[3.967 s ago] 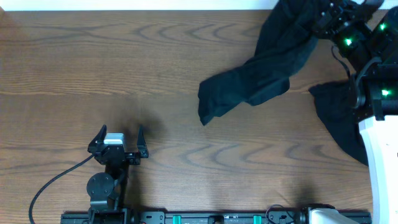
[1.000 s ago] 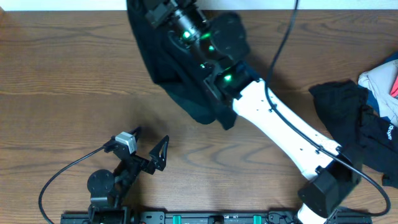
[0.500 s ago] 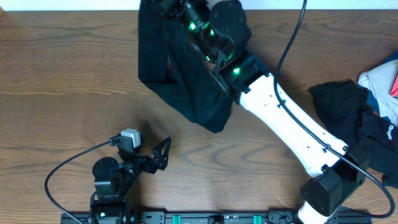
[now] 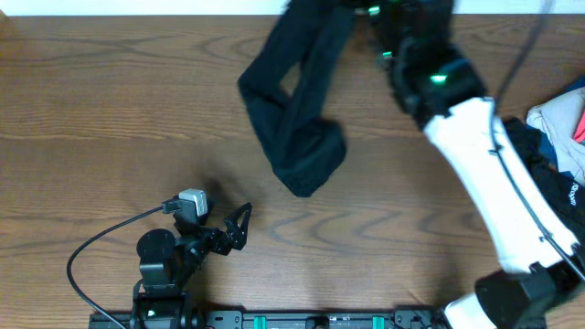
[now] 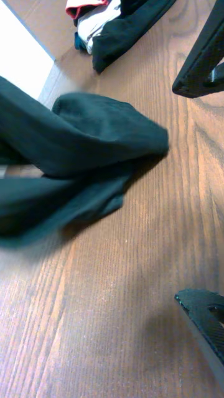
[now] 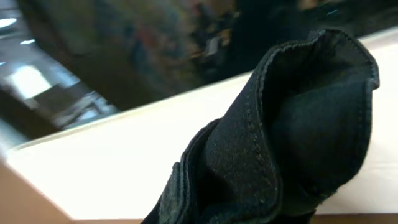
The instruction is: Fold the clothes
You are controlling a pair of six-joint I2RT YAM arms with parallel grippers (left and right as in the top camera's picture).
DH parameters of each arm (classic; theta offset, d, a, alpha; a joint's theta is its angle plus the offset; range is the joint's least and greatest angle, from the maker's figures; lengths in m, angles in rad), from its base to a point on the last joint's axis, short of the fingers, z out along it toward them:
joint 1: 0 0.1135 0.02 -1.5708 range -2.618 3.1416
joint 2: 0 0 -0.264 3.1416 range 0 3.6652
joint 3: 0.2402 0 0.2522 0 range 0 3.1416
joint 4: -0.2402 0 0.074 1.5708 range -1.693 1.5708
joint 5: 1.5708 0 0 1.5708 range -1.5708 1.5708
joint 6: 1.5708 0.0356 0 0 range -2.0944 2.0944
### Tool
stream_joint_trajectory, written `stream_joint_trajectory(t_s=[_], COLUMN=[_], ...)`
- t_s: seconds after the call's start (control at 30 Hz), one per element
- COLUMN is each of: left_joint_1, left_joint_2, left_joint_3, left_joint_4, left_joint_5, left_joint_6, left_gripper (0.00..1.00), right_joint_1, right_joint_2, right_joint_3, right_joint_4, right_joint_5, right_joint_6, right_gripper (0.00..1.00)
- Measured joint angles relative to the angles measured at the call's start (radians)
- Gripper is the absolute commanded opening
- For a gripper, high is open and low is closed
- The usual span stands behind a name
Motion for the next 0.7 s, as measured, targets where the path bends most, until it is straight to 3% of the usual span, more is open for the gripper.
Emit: stream_joint_trajectory(t_s=[0.37, 0.7], left_joint_1=[0.0, 0.0], left_joint_2=[0.001, 0.001], left_joint_3=[0.0, 0.0], left_joint_4=[0.0, 0.0], left_joint_5=[0.0, 0.0], left_joint_6=[0.0, 0.0], left_gripper=[0.98, 0.98], right_joint_1=[-0.205, -0.352], right_joint_2=[-0.23, -0.323], right_joint_3=[0.0, 0.001], right_joint_4=[-0.133, -0.175], right_joint_5=[0.024, 0.034], right_joint_6=[-0.147, -0.19], right_gripper=[0.01, 0.01])
